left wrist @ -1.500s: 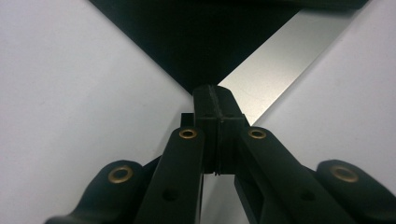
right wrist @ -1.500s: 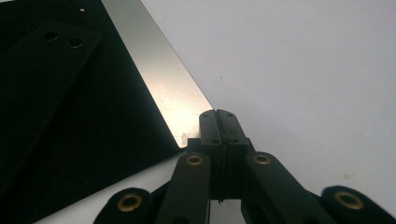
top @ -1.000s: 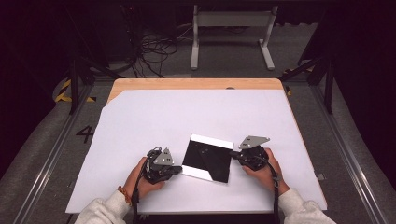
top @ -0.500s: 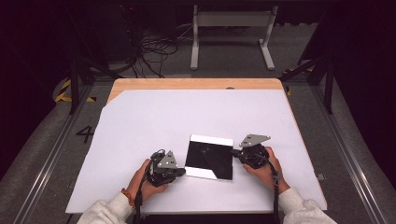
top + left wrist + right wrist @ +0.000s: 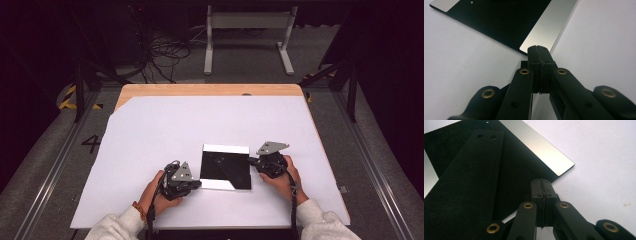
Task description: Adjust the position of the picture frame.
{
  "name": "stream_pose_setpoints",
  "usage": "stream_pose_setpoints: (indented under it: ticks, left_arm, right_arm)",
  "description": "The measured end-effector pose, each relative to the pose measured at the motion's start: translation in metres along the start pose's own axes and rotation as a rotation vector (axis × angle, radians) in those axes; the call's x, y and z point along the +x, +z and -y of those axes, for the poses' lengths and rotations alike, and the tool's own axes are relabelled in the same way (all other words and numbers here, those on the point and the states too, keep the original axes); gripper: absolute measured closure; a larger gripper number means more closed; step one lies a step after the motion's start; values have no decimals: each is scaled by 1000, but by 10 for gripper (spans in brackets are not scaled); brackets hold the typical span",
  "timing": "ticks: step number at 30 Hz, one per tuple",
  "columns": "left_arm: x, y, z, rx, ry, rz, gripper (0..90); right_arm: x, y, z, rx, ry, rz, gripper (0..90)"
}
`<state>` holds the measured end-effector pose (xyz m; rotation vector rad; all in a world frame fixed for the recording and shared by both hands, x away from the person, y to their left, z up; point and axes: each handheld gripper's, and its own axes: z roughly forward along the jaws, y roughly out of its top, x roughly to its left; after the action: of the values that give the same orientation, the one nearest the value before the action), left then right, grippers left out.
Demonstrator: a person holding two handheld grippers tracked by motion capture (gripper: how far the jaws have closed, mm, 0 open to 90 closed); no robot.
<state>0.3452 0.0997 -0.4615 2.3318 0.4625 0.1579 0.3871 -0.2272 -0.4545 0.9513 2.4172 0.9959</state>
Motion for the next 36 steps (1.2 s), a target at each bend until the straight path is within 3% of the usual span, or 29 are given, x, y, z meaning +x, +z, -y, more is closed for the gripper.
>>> stream_pose_setpoints:
  ticks: [14, 17, 19, 22, 26, 29, 31, 36]
  left_arm:
    - [0, 4, -3, -8, 1, -14, 900]
    - [0, 3, -4, -2, 26, -21, 900]
    - [1, 2, -6, 17, 79, -45, 863]
    - [9, -10, -3, -32, 71, -68, 850]
    - [17, -24, 3, -64, 68, -96, 811]
    - [22, -31, 8, -91, 64, -137, 746]
    - [25, -34, 11, -108, 40, -160, 689]
    - [26, -39, 23, -89, 14, -231, 498]
  right_arm:
    - [-2, 3, -2, -2, 4, 20, 900]
    - [-3, 3, -2, -4, 6, 17, 900]
    - [-2, 2, -2, -2, -6, 23, 900]
    - [1, -5, -5, -17, -29, 49, 883]
    - [0, -19, -5, -63, -26, 24, 873]
    - [3, -28, -4, -79, -32, 4, 862]
    - [7, -34, -3, -84, -52, -5, 857]
    - [14, -47, 1, -88, -63, -52, 806]
